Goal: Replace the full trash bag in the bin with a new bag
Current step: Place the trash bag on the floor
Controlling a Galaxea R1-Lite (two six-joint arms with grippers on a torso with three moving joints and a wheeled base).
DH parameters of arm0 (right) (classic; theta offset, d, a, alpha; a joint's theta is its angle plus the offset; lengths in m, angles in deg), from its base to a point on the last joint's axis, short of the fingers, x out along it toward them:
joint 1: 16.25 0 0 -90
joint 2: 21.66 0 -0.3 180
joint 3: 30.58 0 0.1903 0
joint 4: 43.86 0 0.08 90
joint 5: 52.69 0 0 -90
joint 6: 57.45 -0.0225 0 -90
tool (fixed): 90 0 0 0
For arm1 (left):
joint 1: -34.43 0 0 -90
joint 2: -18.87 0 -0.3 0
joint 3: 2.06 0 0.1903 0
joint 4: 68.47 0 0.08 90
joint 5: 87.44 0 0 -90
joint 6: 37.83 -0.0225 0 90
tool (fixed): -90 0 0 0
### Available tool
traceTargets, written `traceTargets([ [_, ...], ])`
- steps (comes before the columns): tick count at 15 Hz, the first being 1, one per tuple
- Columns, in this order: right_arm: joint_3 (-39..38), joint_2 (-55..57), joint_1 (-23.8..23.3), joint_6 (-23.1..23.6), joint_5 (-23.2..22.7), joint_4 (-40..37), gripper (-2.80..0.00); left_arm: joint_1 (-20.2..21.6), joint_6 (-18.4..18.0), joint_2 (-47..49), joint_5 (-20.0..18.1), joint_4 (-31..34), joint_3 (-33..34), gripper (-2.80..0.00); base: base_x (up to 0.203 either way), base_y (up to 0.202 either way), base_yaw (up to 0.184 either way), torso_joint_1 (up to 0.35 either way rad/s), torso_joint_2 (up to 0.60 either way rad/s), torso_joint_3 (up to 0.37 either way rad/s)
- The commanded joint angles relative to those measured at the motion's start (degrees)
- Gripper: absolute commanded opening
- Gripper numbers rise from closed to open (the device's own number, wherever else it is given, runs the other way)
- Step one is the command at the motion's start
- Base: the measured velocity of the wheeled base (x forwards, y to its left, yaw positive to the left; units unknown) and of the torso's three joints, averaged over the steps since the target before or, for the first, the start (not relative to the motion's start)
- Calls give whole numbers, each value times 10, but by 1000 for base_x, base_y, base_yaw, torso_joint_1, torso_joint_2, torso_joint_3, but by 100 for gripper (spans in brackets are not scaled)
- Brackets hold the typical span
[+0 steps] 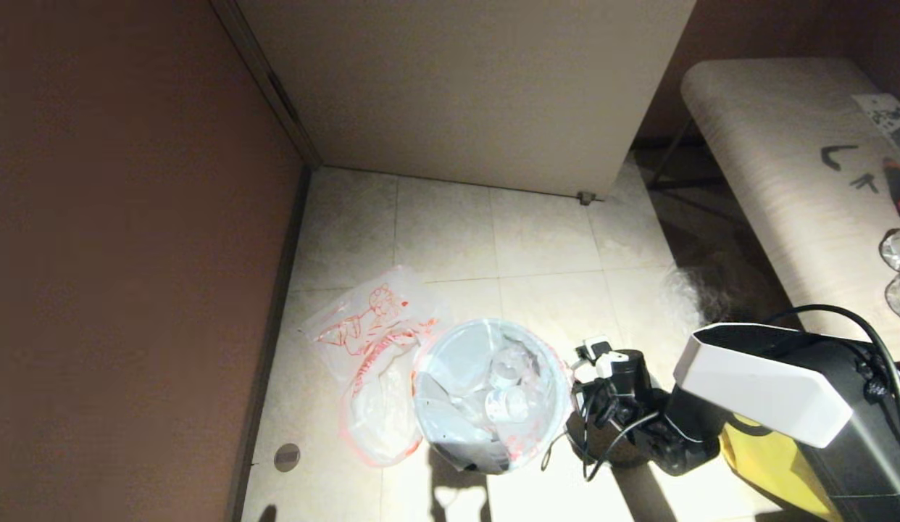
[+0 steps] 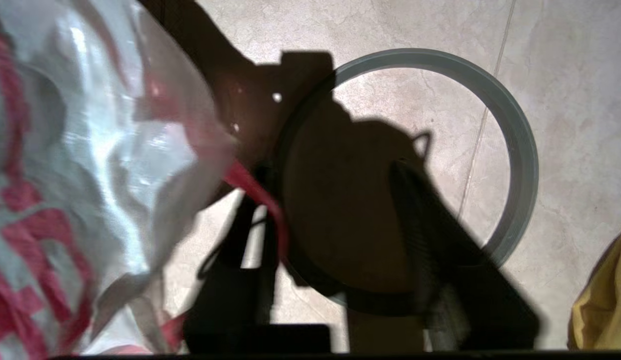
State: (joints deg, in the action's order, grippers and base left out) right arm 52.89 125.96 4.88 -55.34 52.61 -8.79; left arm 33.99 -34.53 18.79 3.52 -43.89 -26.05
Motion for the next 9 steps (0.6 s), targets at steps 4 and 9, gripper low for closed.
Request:
traceTargets([
  [4,-77,-94,7,-27,1,2,-280,0,0,0,0,0,0,-280,0,0,0,0,0,0],
  [9,-133,-197,68,-117,-2,-11,-280,0,0,1,0,0,0,-280,0,0,0,0,0,0],
])
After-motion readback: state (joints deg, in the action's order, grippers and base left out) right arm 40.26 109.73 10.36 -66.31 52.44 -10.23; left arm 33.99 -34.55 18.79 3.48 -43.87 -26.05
